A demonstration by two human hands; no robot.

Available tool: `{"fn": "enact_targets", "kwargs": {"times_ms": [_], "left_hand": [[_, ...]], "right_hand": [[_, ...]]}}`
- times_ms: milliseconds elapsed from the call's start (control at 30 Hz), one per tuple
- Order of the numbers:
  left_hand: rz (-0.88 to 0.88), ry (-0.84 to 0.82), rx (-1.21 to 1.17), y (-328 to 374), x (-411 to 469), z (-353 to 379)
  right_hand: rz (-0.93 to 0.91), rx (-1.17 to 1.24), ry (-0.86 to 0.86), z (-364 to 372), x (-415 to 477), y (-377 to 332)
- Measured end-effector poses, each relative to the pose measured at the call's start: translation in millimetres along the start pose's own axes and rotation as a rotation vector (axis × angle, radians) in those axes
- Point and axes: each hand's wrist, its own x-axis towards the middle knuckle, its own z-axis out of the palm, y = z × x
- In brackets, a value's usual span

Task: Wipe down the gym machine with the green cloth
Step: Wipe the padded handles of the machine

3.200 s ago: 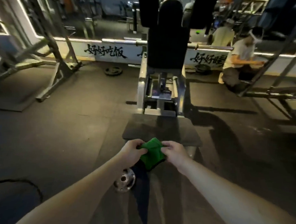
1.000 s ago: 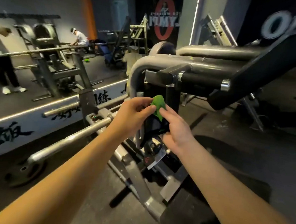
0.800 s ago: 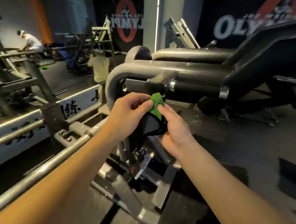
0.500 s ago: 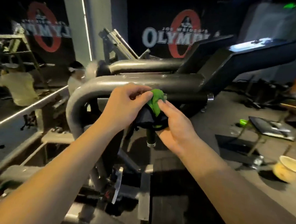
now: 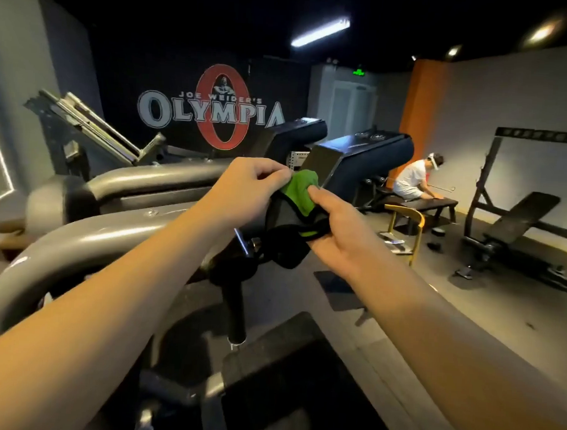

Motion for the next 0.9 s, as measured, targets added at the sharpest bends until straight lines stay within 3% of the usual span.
{"fn": "enact_targets", "kwargs": {"times_ms": [200, 300, 433, 500, 567, 667, 900], "left_hand": [[-0.035, -0.072, 0.048, -8, 79, 21], [-0.044, -0.142, 0.168, -18, 113, 32], [-0.050, -0.293, 0.227, -28, 144, 45], [-0.048, -0.362, 0.231, -34, 156, 50], [-0.071, -0.432, 0.230, -38, 163, 55], [-0.049, -0.471, 0.307, -44, 174, 62], [-0.013, -0.460, 0.221, -63, 185, 67]], "right_hand": [[-0.155, -0.117, 0.127, -22, 39, -54], [-0.321, -0.304, 0.268, -29, 68, -84], [-0.652, -1.017, 0.523, -36, 114, -120], [-0.711, -1.326, 0.584, -39, 134, -132], [-0.613, -1.592, 0.594, -41, 149, -132], [-0.354, -1.778, 0.500, -43, 162, -119], [-0.280, -2.095, 0.287, -44, 157, -114]]}}
